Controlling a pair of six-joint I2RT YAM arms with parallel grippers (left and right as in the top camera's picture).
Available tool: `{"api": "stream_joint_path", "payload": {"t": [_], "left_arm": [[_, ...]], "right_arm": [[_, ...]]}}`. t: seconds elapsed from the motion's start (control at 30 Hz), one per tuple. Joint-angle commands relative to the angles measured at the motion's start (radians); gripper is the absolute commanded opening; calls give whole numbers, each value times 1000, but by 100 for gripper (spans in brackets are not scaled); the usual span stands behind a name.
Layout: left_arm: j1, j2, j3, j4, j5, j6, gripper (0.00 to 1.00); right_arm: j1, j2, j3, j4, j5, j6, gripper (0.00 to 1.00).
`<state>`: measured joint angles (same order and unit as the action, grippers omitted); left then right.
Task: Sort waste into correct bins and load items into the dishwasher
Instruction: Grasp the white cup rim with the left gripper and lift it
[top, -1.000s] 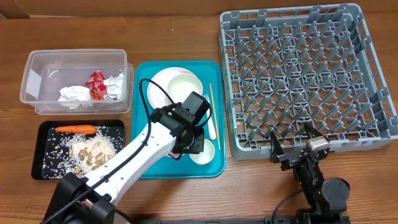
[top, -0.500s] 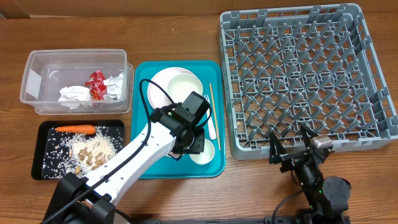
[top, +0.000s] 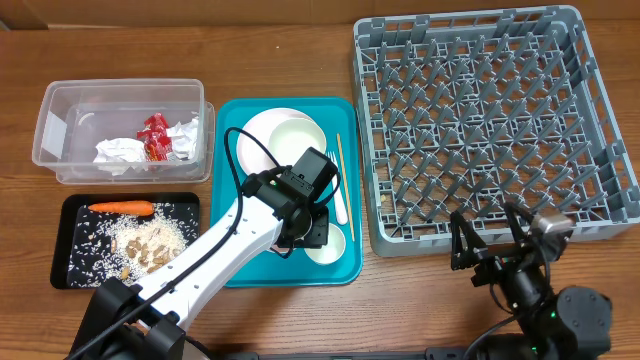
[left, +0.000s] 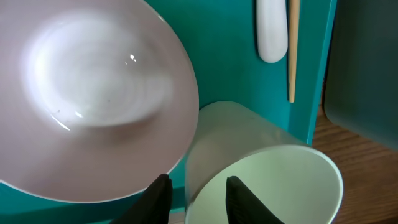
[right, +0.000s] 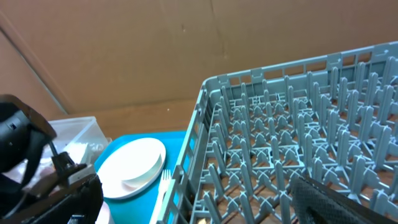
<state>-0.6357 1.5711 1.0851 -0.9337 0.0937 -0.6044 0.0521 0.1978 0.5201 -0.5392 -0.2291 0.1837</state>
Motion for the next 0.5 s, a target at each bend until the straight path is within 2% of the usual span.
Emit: {"api": "stream_joint_path", "payload": {"t": [0.0, 0.33, 0.47], "left_arm": [[-8, 5, -12, -5, 11, -13, 30], [-28, 5, -18, 5, 11, -24, 30], [-40, 6, -18, 21, 6, -24, 25]], "right_arm": [[-5, 45, 58, -13, -13, 4, 100], [-5, 71, 59, -72, -15, 3, 100], [-5, 71, 59, -77, -16, 3, 100]]}}
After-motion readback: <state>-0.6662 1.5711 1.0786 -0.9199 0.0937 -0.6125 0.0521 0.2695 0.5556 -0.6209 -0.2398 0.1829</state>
